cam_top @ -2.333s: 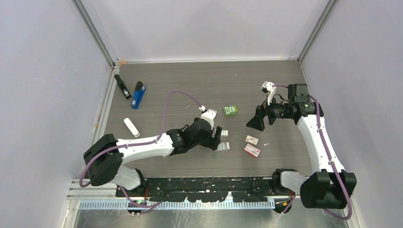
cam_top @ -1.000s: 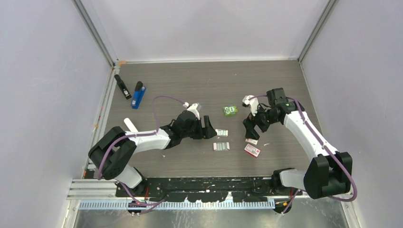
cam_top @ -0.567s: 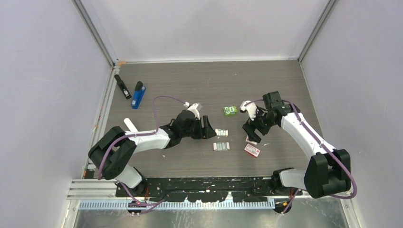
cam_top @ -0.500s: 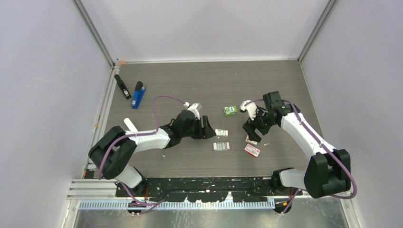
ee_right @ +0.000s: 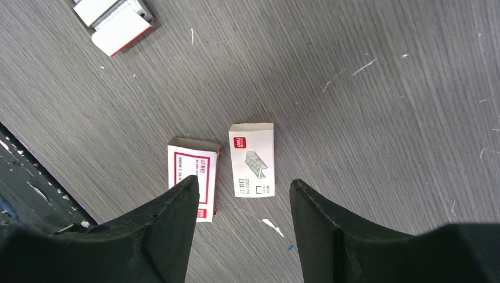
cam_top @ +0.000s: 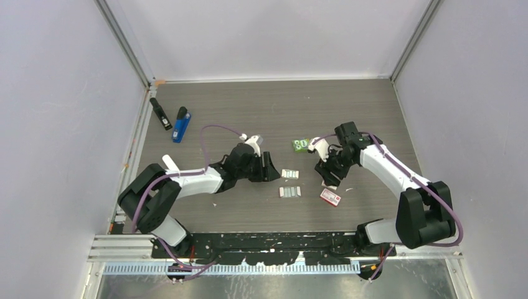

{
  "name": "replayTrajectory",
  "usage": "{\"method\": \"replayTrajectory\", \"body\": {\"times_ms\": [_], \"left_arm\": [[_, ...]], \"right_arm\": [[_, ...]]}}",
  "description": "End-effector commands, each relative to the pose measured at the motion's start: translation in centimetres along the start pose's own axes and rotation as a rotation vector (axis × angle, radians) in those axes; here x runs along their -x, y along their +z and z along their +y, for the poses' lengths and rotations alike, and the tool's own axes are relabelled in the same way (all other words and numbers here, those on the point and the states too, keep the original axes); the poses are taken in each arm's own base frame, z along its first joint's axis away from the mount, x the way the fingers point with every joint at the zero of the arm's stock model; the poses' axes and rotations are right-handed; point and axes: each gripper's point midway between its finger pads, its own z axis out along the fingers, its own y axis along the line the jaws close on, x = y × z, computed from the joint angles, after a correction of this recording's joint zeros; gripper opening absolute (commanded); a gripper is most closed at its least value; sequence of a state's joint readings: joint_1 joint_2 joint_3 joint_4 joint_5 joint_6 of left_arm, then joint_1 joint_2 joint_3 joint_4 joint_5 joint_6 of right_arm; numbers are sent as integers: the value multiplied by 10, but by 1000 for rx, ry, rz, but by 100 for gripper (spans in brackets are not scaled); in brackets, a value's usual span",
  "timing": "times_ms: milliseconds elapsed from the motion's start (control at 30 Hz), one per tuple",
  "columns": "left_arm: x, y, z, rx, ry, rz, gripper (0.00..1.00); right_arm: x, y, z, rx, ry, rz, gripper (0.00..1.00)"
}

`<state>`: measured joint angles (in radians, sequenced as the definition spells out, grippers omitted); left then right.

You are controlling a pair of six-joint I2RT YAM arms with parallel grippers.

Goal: Unload the staples from the stapler
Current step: Close the staple box at the center of the board.

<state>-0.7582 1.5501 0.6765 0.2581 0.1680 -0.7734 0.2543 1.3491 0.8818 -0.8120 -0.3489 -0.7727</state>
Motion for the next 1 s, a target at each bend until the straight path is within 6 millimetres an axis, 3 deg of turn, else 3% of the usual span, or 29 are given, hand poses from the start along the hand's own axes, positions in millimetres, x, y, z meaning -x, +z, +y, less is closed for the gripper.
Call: {"method": "replayTrajectory", "body": {"times_ms": [0,567,967], "left_arm": [[4,-1,-7,-50,24,-17,56],[2,4,-10,-77,10,-13,55],[0,2,-9,-79,3,-15,55]], "right_arm": [[-6,4,2,33,-119,22,62],[-22,17,6,70,-126,111,59],[-27,23,-4,26,-107,148,59]]}}
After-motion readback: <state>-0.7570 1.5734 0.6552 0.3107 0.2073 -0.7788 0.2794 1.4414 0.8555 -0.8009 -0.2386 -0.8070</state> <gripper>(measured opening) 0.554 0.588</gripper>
